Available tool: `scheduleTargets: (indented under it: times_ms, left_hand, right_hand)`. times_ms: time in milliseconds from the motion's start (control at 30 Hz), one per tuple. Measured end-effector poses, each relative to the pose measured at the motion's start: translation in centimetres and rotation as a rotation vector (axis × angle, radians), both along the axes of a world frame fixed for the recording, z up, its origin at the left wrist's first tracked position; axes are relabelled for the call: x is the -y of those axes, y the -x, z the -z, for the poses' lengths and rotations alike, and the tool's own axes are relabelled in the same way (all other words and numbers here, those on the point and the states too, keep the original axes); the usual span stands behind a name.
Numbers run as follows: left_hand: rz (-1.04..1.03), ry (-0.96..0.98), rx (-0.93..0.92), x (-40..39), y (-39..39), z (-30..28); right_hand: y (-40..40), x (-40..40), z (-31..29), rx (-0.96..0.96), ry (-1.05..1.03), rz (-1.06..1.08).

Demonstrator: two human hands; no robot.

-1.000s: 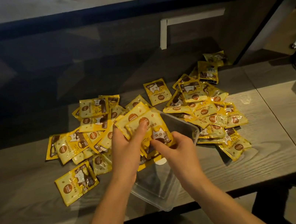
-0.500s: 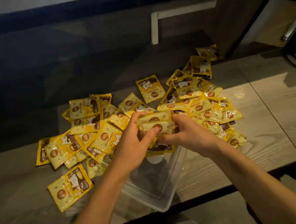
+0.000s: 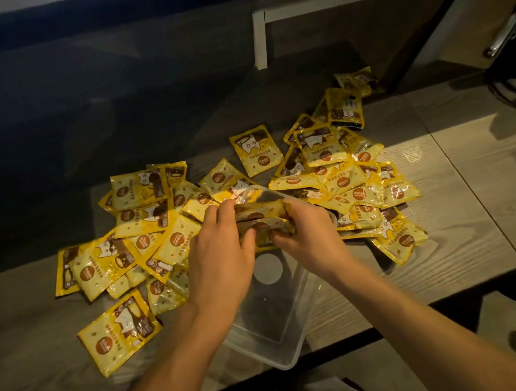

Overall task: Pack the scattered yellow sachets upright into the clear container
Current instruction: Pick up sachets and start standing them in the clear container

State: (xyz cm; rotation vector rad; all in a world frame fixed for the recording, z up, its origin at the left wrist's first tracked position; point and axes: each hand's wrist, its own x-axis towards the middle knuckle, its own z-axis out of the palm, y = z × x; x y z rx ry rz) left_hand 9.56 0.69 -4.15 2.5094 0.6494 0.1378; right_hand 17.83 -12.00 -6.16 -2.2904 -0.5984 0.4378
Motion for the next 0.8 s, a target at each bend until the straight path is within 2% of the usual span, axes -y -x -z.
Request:
scheduleTargets:
  times_ms: [100,267,333,433,500,533,633,733,800]
  left_hand:
    - [-0.009,0.030,0.009,0.5,0.3,0.4]
    - [-0.030,0.204,0.076,1.5,1.9,1.2]
    - [-0.098,0.388,0.129,2.1,2.9,1.3]
    - [-0.239,0.763,0.198,2.9,4.1,1.0]
    - [-0.324,0.882,0.219,3.3,4.3,0.4]
    - [-0.336,0.842,0.252,3.5,4.4,0.2]
    - [-0.250,0.541,0.306,4.2,4.7,0.1]
    - [-0.188,0.515,0.028,3.7,3.8,0.3]
    - [-0.235,0.566,-0.120,2.9,2.8,1.3]
  right_hand:
    - [0.1,0.0,0.1,0.020,0.045,0.001]
    - [0.4,0.1,0.1,0.052,0.085,-0.010]
    - [0.4,0.2,0.3,0.076,0.109,-0.042]
    - [0.3,0.2,0.3,0.135,0.132,-0.070]
    - [0.2,0.1,0.2,0.153,0.135,-0.078]
    - [0.3,0.1,0.2,0.160,0.145,-0.078]
    - [0.7,0.0,0.0,0.238,0.237,-0.092]
    - [0.8,0.1,-0.1,0.302,0.302,-0.119]
    - [0.7,0.2,-0.2,0.286,0.319,-0.148]
